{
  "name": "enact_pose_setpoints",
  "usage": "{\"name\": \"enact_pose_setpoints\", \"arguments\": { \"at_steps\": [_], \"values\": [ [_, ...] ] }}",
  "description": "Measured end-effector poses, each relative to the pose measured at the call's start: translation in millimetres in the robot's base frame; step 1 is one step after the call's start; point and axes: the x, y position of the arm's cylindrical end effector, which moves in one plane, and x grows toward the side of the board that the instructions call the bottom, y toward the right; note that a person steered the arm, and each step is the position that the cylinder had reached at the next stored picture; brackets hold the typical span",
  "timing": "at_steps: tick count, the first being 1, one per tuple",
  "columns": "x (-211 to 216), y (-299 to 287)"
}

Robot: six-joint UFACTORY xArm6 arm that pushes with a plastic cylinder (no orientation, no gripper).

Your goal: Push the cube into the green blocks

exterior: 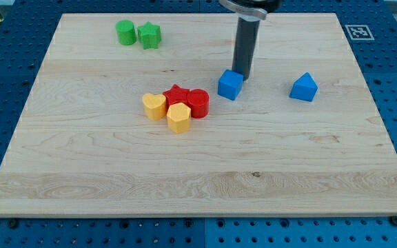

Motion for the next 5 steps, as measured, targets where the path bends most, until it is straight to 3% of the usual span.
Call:
{"name": "enact_pose_setpoints", "arguments": {
  "at_steps": [2, 3, 5],
  "values": [
    [70.6, 29.7],
    [64.3, 13.0],
    [-46.4, -29.7]
  ]
}}
